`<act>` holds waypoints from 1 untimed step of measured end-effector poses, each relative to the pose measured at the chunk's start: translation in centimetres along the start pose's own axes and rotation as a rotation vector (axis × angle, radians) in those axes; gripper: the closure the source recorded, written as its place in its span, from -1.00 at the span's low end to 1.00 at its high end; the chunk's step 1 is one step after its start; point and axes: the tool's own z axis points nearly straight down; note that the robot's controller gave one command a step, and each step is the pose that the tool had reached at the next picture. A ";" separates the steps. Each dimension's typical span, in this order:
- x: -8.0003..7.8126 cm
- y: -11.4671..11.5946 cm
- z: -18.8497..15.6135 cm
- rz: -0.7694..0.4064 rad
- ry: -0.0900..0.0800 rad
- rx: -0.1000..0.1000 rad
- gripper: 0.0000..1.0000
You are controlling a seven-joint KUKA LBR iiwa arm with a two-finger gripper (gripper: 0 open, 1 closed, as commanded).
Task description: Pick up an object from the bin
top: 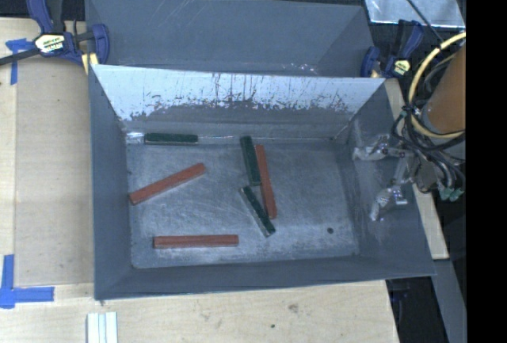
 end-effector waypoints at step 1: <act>0.0 0.0 0.0 0.000 0.000 0.000 -1.00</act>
Offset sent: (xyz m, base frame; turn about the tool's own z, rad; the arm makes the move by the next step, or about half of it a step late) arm -0.0028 0.0604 -0.0907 -0.0042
